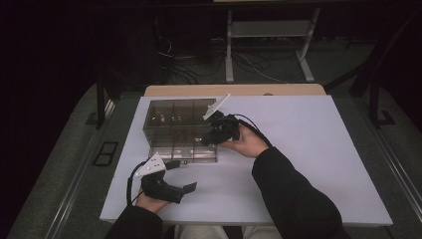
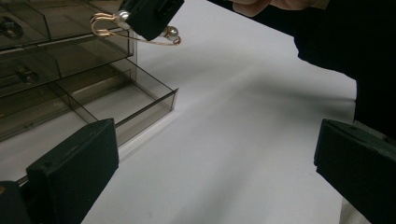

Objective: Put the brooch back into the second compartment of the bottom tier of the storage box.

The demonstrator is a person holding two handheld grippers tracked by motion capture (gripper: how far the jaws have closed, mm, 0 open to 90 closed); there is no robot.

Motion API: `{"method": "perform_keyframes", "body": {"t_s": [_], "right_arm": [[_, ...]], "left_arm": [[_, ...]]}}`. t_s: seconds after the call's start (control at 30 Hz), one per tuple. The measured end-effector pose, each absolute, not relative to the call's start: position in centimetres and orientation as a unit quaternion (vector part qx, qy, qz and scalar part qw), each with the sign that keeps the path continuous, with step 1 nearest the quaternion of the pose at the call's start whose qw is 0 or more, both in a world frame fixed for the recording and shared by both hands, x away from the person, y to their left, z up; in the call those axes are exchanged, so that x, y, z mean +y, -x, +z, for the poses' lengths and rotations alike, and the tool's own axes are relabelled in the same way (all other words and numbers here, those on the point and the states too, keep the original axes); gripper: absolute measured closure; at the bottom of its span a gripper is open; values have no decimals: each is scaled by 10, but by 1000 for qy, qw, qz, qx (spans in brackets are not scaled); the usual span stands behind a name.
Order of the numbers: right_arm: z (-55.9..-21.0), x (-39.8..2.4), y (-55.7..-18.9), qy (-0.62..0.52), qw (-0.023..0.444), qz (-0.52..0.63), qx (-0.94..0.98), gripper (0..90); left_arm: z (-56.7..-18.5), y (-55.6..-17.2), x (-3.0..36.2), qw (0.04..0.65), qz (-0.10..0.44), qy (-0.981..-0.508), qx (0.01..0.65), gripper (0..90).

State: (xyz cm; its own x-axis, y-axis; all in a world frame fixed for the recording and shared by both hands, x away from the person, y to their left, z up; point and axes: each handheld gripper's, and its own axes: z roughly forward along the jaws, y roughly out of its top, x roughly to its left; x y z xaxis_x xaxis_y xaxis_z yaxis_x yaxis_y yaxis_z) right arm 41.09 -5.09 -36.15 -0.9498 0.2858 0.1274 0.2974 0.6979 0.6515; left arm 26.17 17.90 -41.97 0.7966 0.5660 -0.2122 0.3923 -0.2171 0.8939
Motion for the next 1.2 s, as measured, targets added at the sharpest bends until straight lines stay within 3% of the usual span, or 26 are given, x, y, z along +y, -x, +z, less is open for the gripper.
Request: {"method": "perform_keyframes", "body": {"t_s": [1.2], "right_arm": [[-392, 4, -410, 180, 10, -351, -919, 785]], "left_arm": [[-419, -262, 180, 546, 78, -775, 310, 0]]}}
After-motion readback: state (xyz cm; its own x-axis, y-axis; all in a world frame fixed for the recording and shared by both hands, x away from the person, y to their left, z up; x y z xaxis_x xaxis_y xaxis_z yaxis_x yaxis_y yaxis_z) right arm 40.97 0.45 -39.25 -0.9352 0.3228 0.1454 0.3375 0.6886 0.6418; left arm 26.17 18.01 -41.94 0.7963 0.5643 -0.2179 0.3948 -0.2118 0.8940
